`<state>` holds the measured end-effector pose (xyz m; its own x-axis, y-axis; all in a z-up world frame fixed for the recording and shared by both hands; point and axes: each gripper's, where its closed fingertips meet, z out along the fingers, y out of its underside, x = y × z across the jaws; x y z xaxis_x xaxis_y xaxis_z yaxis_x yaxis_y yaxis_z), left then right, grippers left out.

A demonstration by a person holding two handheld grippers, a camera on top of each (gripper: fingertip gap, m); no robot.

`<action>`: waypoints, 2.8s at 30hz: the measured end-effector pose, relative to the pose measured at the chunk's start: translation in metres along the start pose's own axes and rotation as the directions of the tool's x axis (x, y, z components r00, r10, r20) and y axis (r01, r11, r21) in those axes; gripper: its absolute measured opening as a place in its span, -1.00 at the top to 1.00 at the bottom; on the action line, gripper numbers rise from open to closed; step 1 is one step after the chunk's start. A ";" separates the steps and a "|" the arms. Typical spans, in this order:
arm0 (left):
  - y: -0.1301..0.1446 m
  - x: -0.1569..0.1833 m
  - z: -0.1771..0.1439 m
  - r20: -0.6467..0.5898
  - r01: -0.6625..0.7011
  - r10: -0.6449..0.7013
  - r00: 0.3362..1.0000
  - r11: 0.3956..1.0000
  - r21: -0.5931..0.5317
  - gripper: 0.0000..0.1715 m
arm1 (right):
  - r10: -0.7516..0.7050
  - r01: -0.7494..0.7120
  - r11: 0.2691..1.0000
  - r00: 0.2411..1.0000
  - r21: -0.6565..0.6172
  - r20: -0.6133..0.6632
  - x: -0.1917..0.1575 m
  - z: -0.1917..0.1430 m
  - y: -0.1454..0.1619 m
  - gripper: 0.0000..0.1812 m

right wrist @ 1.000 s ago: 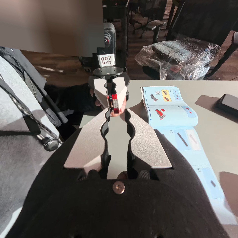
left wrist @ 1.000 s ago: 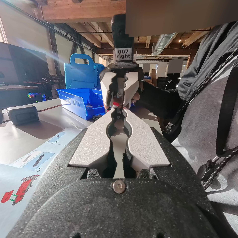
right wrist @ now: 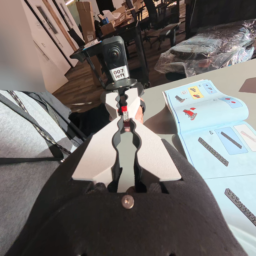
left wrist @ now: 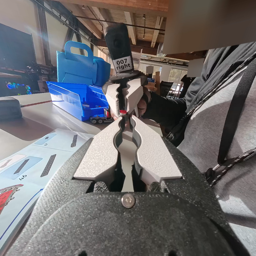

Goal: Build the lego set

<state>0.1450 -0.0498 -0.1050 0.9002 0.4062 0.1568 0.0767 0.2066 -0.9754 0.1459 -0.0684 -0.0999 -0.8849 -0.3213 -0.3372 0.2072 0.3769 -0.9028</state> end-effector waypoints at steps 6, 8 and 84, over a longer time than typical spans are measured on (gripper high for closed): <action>-0.002 -0.002 -0.002 -0.003 0.043 -0.043 0.999 0.999 0.021 0.89 | -0.027 0.029 0.999 0.999 0.037 -0.046 0.003 -0.003 -0.002 0.90; -0.003 -0.003 -0.003 -0.004 0.055 -0.054 0.999 0.998 0.029 0.88 | -0.037 0.040 0.998 0.998 0.047 -0.058 0.003 -0.005 -0.004 0.90; -0.004 -0.044 -0.009 0.044 0.695 -0.714 0.699 0.692 0.194 0.77 | -0.487 0.445 0.872 0.753 -0.204 -0.442 0.031 -0.005 0.003 0.90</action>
<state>0.1096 -0.0766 -0.1097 0.5555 0.1758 0.8127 0.5957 0.5978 -0.5365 0.1165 -0.0728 -0.1113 -0.9517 -0.0415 0.3042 -0.2980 0.3626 -0.8830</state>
